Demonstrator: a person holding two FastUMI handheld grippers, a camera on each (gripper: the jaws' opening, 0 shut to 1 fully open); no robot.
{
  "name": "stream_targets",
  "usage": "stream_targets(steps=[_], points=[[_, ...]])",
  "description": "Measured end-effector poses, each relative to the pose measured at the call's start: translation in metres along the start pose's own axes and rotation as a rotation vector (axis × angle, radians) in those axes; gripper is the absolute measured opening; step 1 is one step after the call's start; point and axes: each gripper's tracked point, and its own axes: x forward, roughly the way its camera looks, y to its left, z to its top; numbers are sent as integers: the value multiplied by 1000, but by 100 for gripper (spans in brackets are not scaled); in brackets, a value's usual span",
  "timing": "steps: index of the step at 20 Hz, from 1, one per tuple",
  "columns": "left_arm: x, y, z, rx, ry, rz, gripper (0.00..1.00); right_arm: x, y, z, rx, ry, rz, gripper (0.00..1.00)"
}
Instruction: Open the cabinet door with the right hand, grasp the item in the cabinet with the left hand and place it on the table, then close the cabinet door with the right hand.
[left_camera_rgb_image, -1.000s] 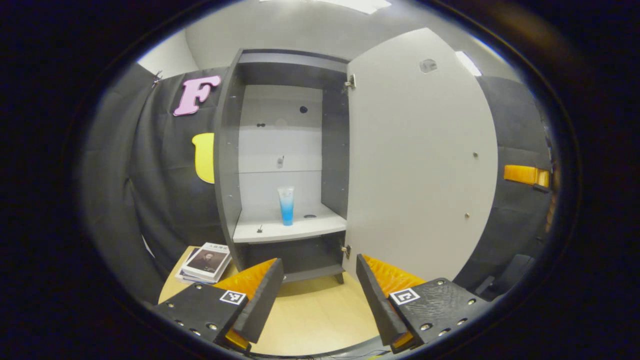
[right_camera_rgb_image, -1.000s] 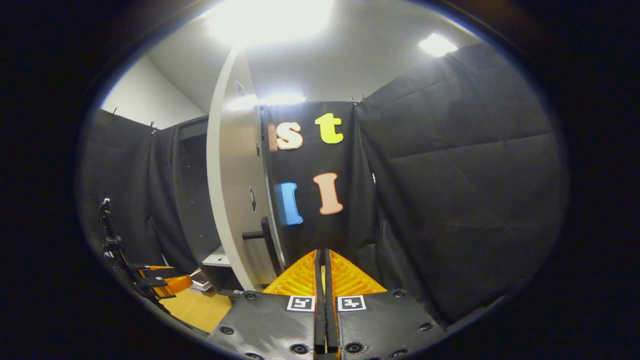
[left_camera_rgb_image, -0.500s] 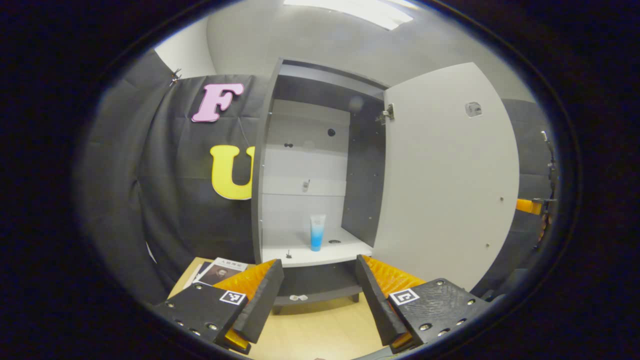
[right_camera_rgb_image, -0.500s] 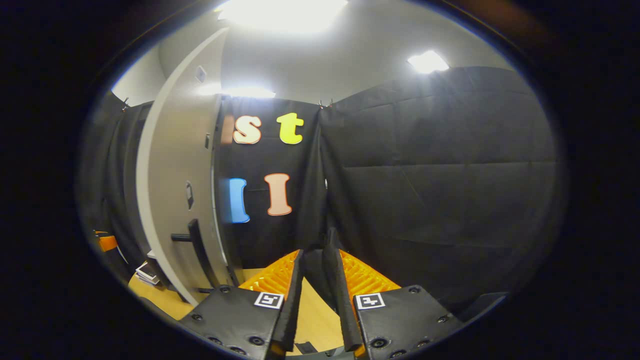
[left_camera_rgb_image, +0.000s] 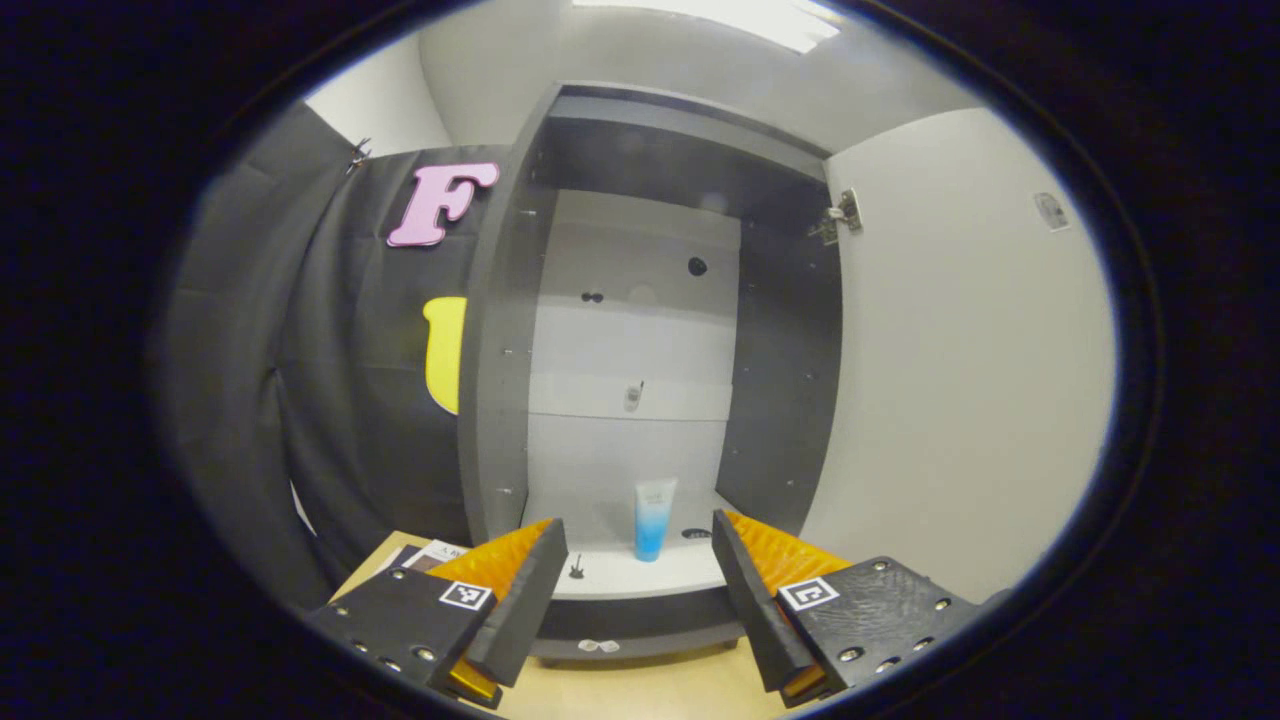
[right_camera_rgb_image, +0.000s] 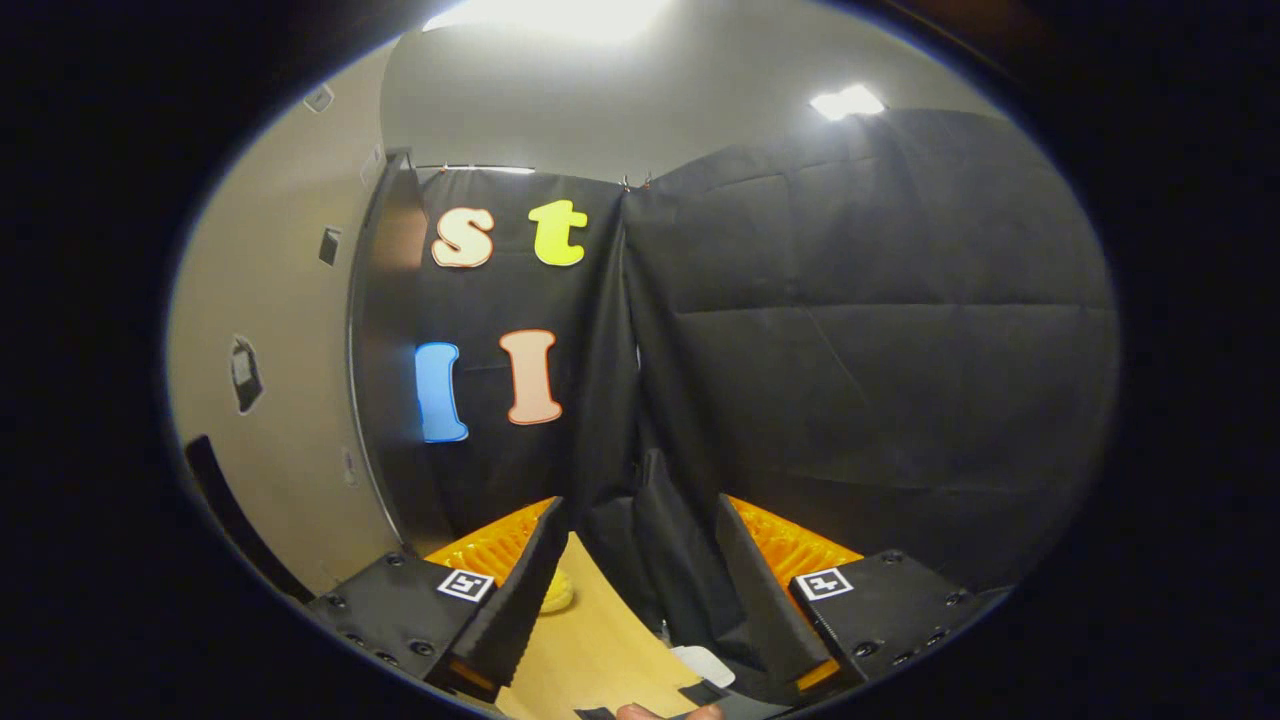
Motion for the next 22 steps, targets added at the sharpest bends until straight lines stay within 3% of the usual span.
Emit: stream_targets(steps=[5, 11, 18, 22], points=[[77, -19, -9, -20, 15, 1, 88, 41, 2, -15, -7, 41, 19, 94], [148, -17, -38, -9, 28, 73, 85, 71, -23, -37, -13, 99, -17, 94], [193, -29, -74, -12, 69, 85, 88, 93, -44, -54, 19, 145, -35, 94], [209, -24, -97, 58, 94, 168, 88, 102, -43, -67, -7, 178, -19, 94]])
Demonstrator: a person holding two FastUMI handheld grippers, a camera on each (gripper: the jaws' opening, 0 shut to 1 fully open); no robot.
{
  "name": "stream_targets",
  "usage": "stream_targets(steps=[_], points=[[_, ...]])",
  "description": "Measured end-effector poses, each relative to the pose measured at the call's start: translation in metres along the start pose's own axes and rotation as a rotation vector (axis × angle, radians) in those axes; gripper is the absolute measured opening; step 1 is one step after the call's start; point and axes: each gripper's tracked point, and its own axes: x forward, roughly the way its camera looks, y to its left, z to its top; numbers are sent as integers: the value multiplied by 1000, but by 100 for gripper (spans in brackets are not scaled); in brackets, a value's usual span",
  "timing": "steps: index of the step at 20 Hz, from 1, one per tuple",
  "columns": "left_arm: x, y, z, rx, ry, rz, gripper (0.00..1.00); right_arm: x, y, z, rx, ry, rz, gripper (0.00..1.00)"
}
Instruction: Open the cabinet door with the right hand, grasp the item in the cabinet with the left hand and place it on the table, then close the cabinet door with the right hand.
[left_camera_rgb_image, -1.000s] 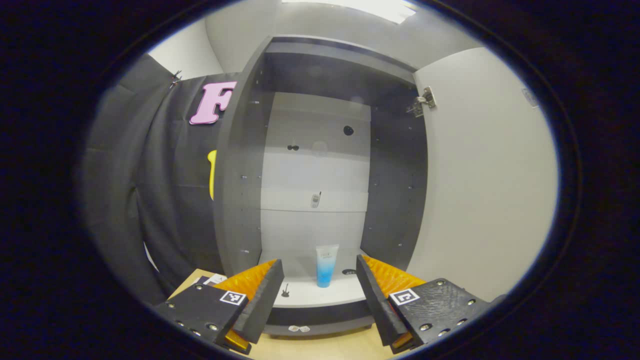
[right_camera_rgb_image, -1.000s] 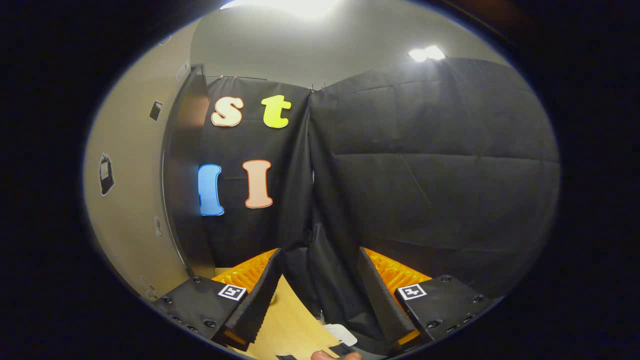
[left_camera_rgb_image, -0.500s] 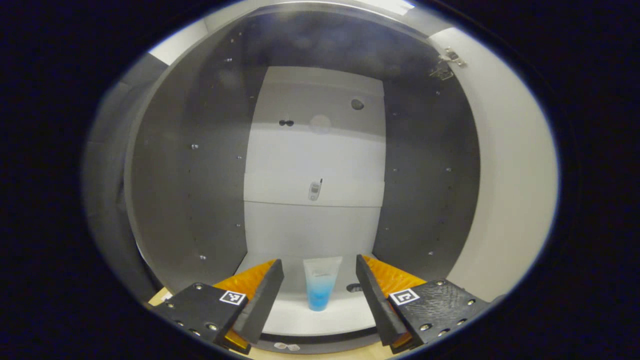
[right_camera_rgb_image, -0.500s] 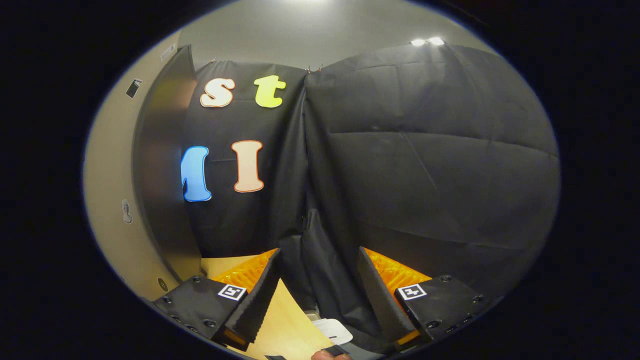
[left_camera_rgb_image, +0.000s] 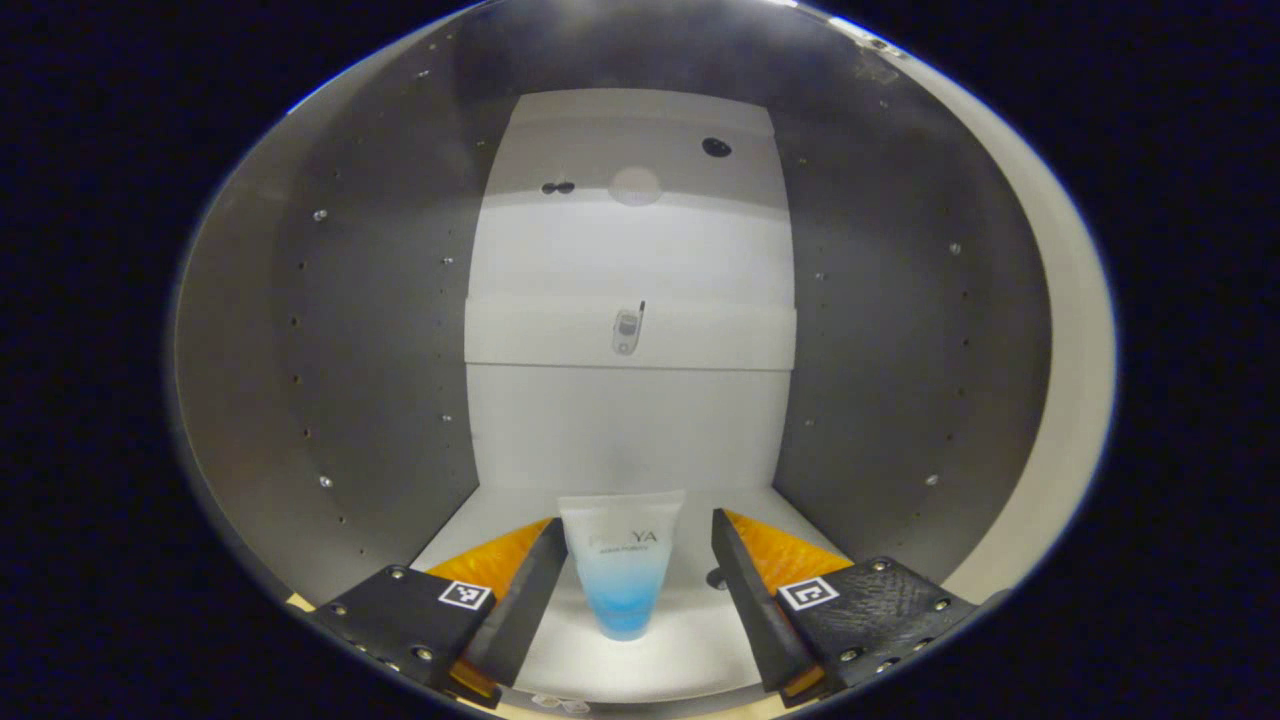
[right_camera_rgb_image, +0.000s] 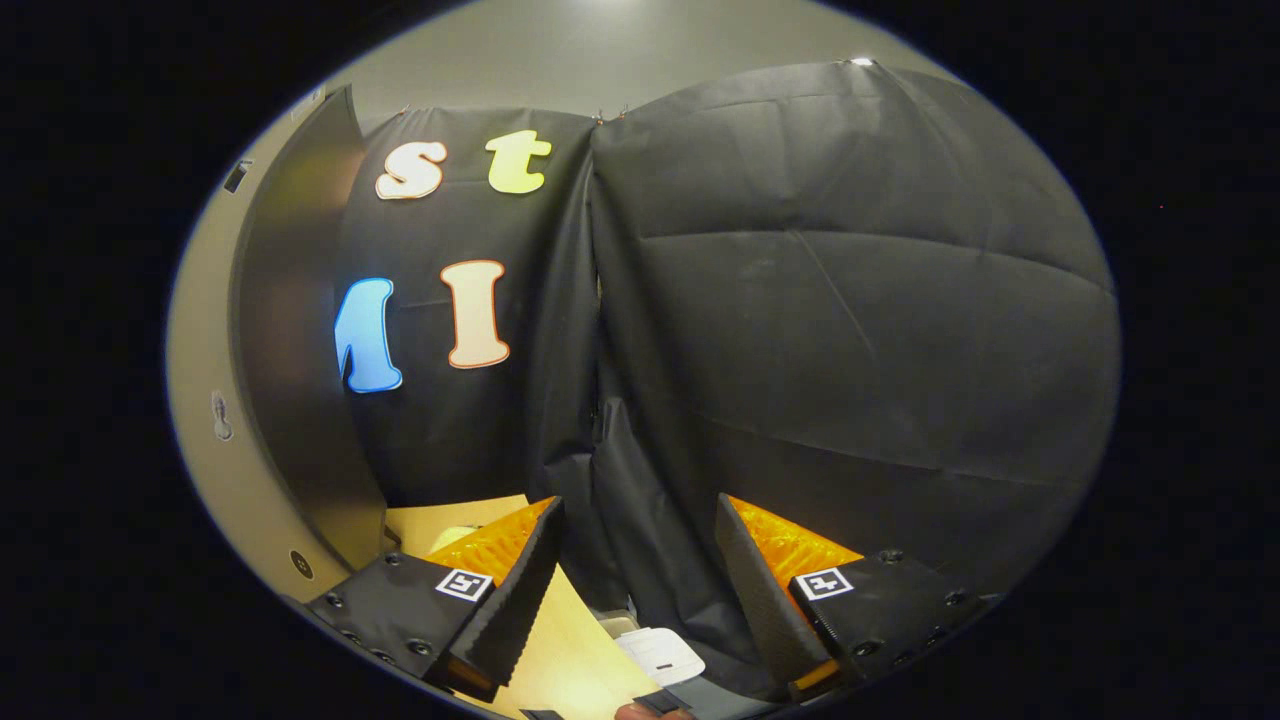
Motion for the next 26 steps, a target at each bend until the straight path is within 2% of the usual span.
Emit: stream_targets(steps=[3, 4, 6, 7, 8, 9, 12, 17, 23, 24, 26], points=[[12, -2, -18, -1, 36, 13, 84, 4, -2, -5, -2, 17, 6, 94], [16, -2, -23, -14, 49, 18, 84, 4, -2, -6, 5, 21, 8, 92], [18, 2, -28, -35, 52, 32, 72, 6, -1, -12, 15, 34, 12, 92], [17, 5, -27, -41, 48, 40, 72, 6, -1, -15, 11, 42, 11, 94], [19, 10, -26, -46, 40, 53, 63, 7, -2, -17, 6, 47, 8, 92], [18, 12, -27, -51, 39, 55, 53, 8, -2, -18, 4, 51, 8, 94], [15, 11, -23, -80, 19, 61, 51, 10, 1, -19, 19, 51, 12, 92], [11, 11, -18, -66, 0, 30, 48, 4, 12, -21, 7, 39, 29, 92], [-4, 4, -3, -86, -49, -69, 47, -23, 35, -28, 58, 9, 58, 92], [-7, 4, 0, -92, -59, -87, 47, -32, 35, -26, 53, -9, 57, 94], [-9, 7, 3, -97, -71, -104, 48, -47, 36, -23, 57, -30, 50, 92]])
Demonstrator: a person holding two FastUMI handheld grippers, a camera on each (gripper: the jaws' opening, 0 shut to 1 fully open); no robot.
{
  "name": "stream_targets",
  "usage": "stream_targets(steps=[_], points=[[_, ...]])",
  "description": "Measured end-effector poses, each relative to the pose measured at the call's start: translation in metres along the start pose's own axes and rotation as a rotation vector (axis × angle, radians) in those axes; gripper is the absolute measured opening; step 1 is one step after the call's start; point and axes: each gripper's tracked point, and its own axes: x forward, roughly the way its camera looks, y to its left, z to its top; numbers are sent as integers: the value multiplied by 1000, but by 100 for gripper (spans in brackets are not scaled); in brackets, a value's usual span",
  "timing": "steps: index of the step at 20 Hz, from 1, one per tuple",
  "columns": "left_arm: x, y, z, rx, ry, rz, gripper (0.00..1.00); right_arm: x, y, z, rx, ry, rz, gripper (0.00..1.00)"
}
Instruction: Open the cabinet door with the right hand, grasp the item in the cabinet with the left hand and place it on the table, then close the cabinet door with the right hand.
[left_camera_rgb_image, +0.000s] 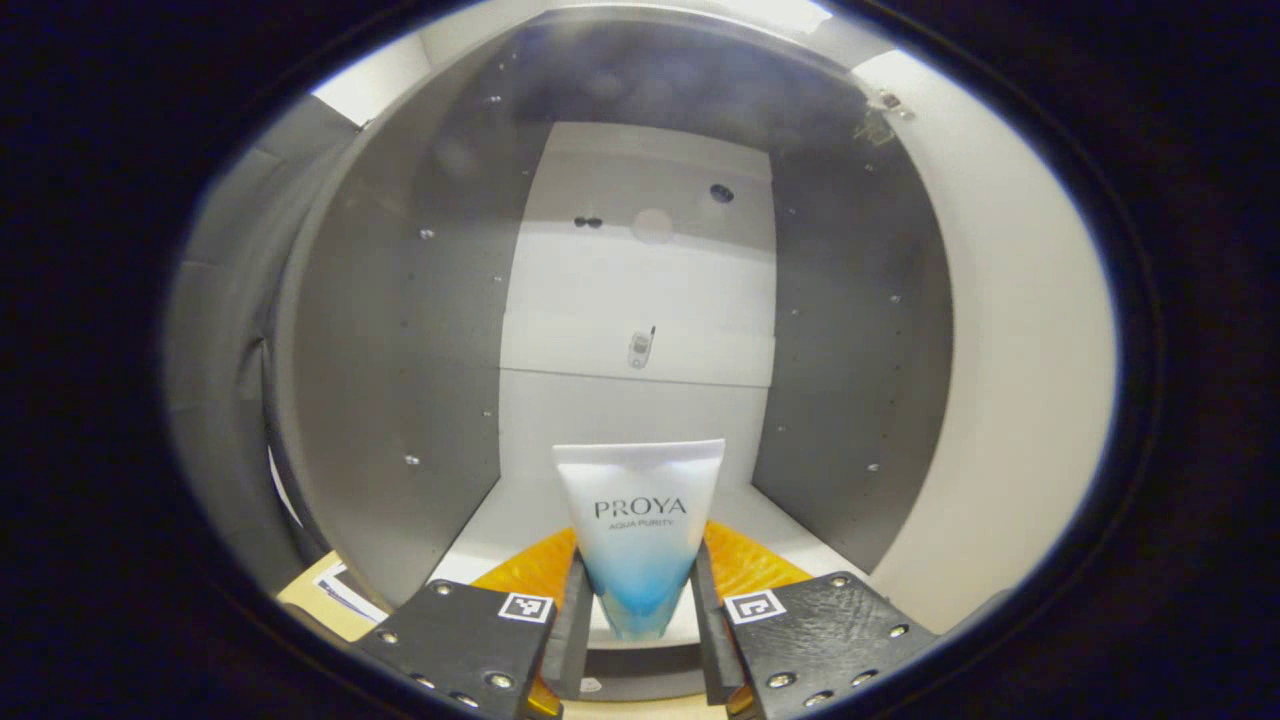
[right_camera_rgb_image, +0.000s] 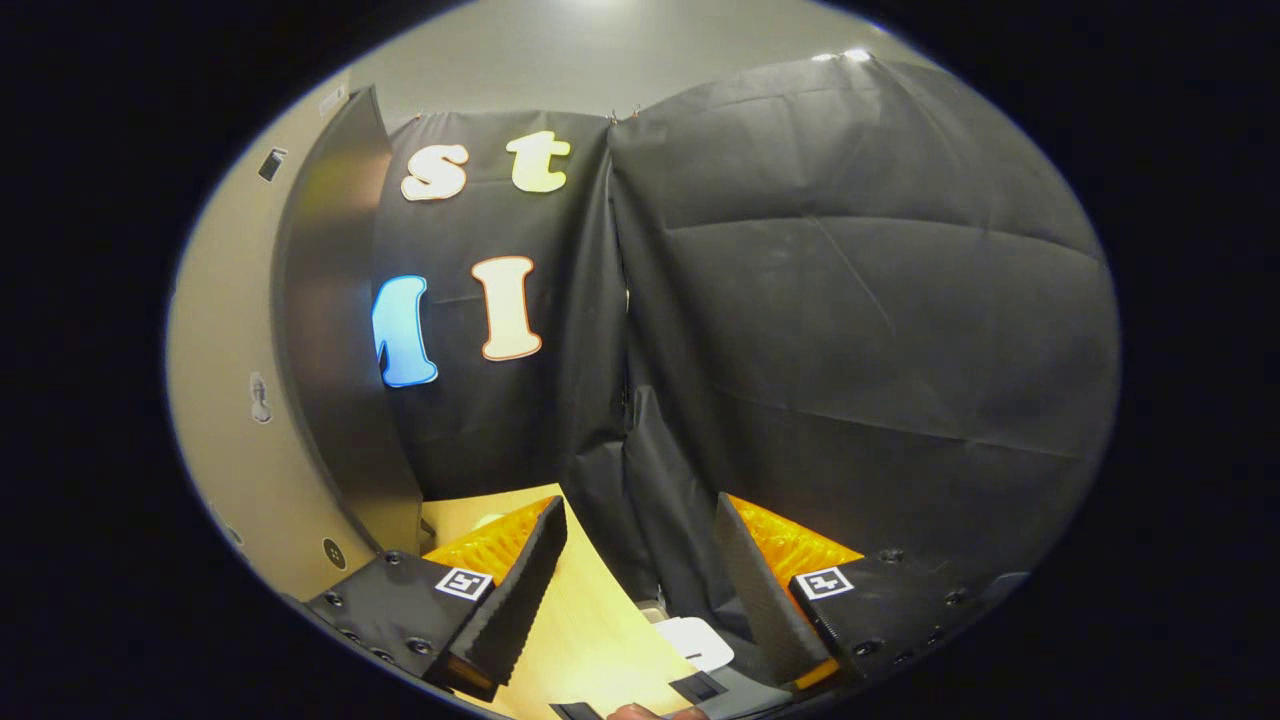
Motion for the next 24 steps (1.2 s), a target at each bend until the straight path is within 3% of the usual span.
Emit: stream_targets(steps=[7, 11, 19, 24], points=[[2, -4, 0, 8, 0, -15, 48, -57, 21, 6, -16, -52, 5, 91], [-3, 2, 5, -47, 9, -45, 48, -97, 46, 17, 4, -130, 35, 91], [-13, 39, -14, 34, -6, 59, 48, -124, 71, 23, -5, -142, 64, 91], [-20, 45, -39, 4, 16, 110, 47, -123, 71, 23, -67, -158, 54, 94]])
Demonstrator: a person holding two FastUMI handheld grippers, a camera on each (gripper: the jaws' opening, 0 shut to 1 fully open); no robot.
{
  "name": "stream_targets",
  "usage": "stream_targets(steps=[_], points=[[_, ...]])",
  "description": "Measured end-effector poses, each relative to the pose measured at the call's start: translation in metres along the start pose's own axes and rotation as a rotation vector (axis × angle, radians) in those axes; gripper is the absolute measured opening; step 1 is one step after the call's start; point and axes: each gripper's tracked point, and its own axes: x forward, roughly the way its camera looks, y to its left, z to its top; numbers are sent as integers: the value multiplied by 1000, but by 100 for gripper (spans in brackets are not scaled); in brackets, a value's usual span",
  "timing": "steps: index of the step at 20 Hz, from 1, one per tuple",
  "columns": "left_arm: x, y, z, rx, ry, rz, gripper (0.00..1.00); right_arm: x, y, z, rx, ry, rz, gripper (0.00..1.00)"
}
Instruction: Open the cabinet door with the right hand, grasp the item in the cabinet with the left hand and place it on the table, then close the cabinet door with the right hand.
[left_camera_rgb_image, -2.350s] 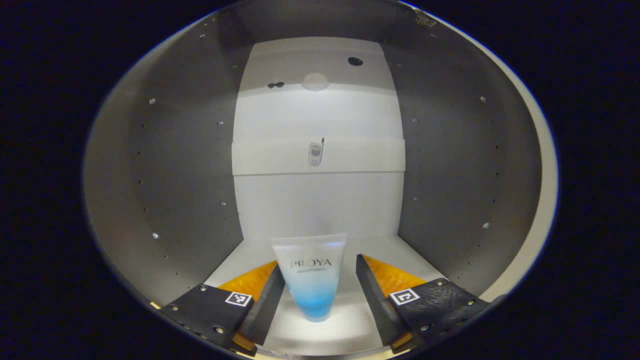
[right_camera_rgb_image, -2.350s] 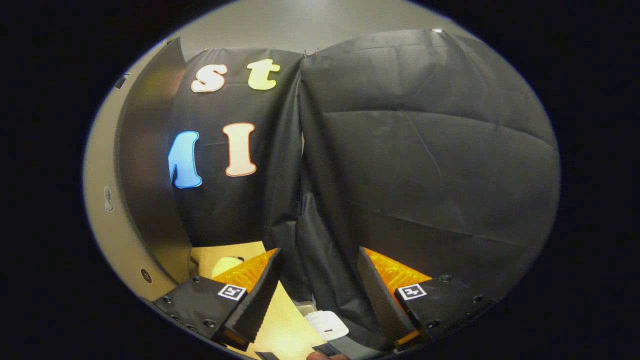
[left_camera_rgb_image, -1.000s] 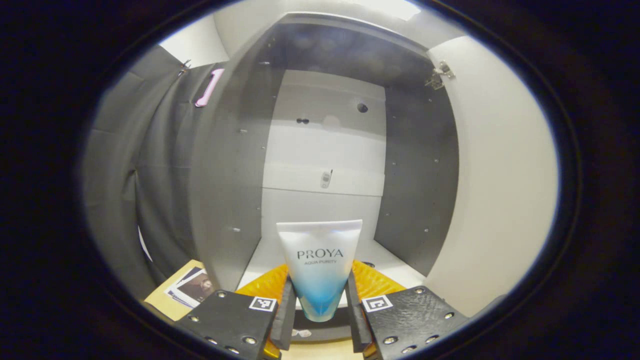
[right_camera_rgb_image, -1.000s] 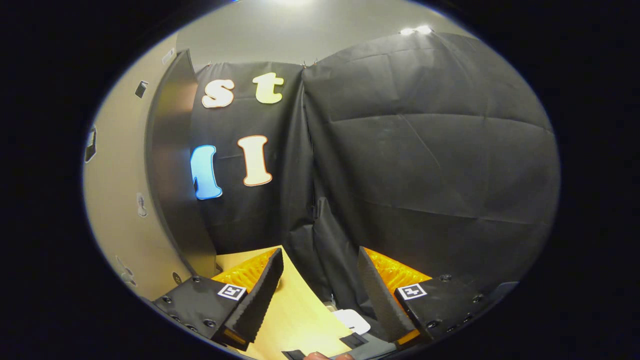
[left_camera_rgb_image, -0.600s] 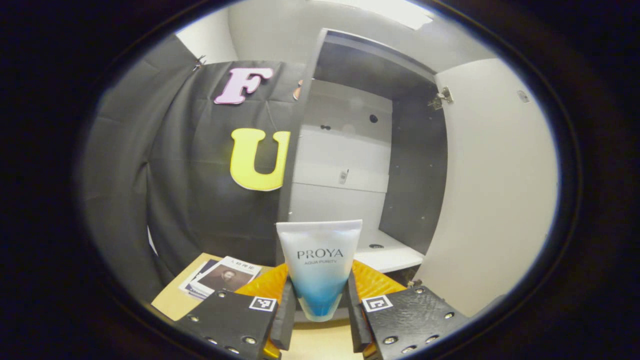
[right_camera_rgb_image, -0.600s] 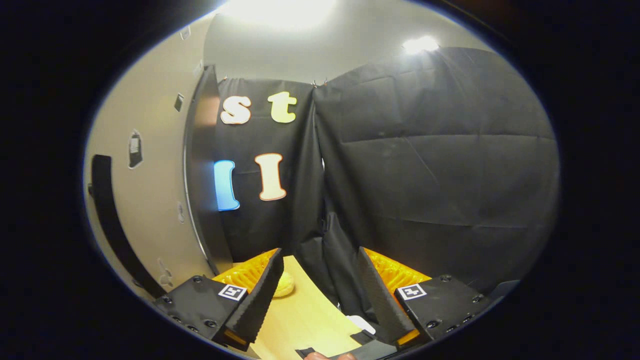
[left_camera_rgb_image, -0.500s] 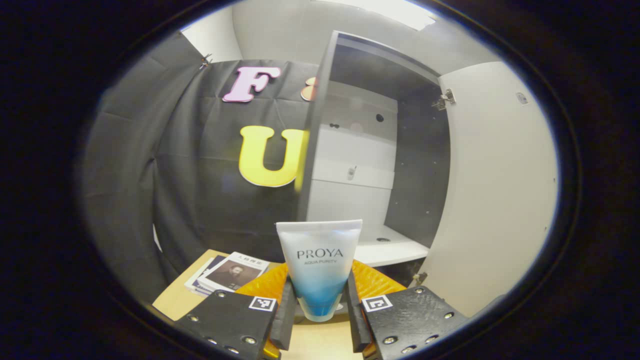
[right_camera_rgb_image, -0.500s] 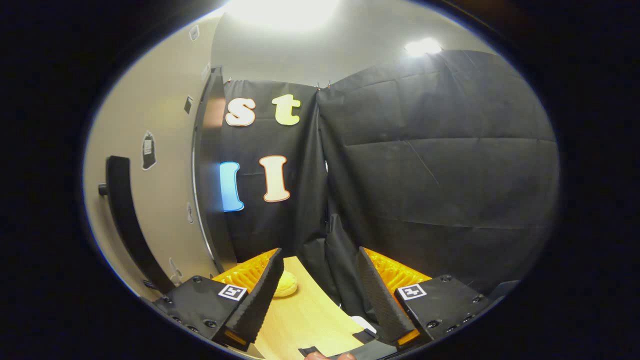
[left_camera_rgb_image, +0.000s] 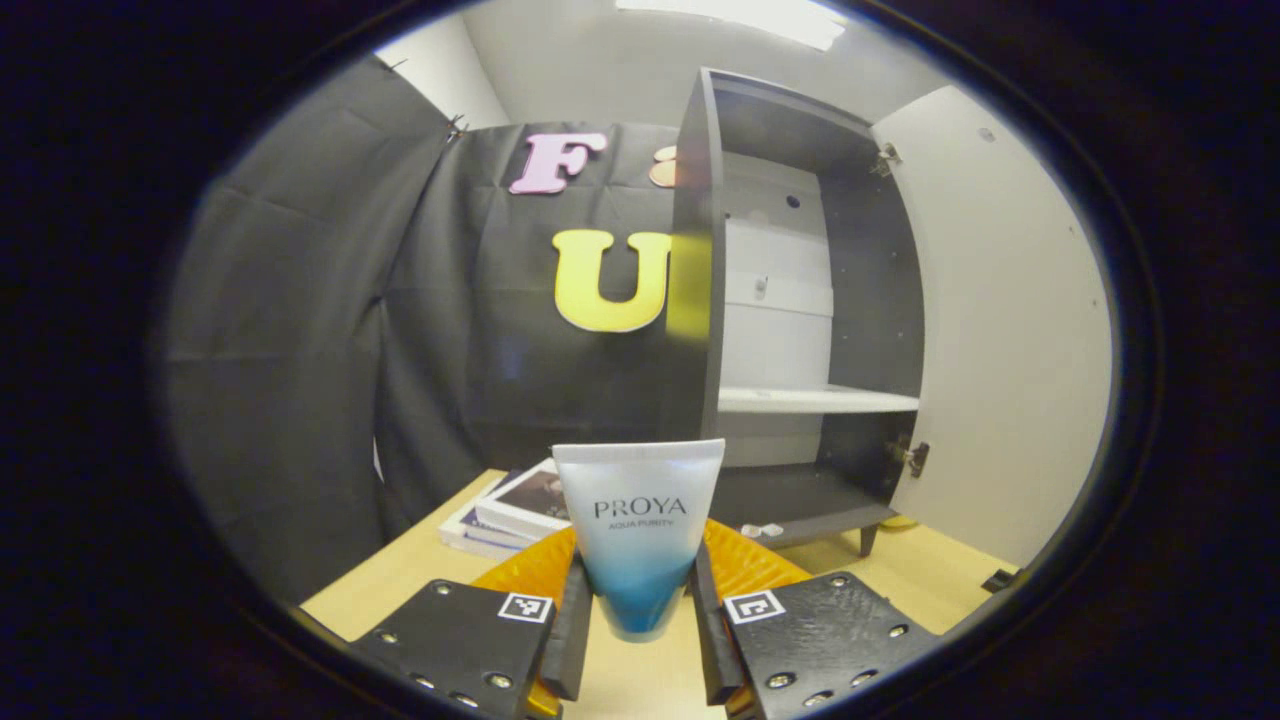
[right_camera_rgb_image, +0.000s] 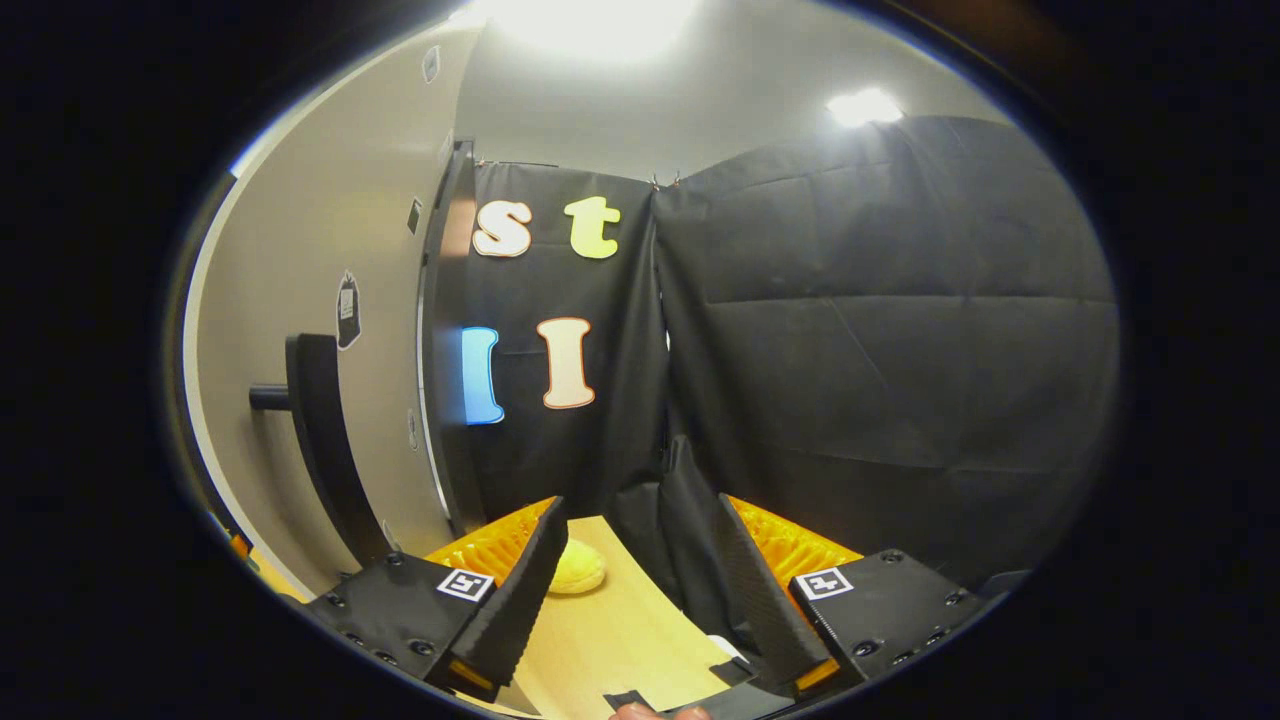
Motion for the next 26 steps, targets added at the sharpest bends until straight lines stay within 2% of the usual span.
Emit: stream_targets(steps=[3, 4, 5, 6, 8, 9, 10, 11, 13, 15, 19, 24, 25, 26], points=[[-6, 9, -17, 65, 37, 16, 47, 6, 2, -2, -6, 14, 5, 94], [-6, 11, -21, 86, 40, 14, 46, 8, 0, 2, -3, 10, 6, 91], [-4, 12, -21, 102, 39, 8, 48, 6, -1, 6, 4, 4, 10, 95], [-2, 13, -25, 111, 43, 0, 48, 7, -4, 8, 10, 2, 7, 92], [-8, 9, -33, 106, 51, -12, 48, 8, -16, 10, 13, 2, -19, 92], [-11, 7, -35, 102, 50, -14, 48, 6, -23, 11, 8, 2, -36, 94], [-13, 3, -40, 97, 47, -16, 49, 5, -29, 11, 9, 0, -51, 92], [-15, 0, -44, 96, 49, -23, 50, 3, -34, 10, 13, 2, -62, 94], [-14, 3, -46, 112, 66, -34, 49, 2, -41, -1, 26, 32, -83, 92], [-14, 4, -47, 96, 78, -40, 49, -1, -50, -5, 77, 47, -91, 95], [-16, -2, -49, 83, 88, -54, 49, 1, -60, -14, 167, 58, -132, 91], [-20, -5, -51, 110, 85, -99, 53, -14, -68, -27, 162, 76, -161, 90], [-17, -6, -52, 105, 84, -104, 51, -18, -71, -28, 160, 76, -165, 90], [-20, -8, -54, 101, 84, -104, 51, -22, -74, -28, 156, 76, -170, 94]])
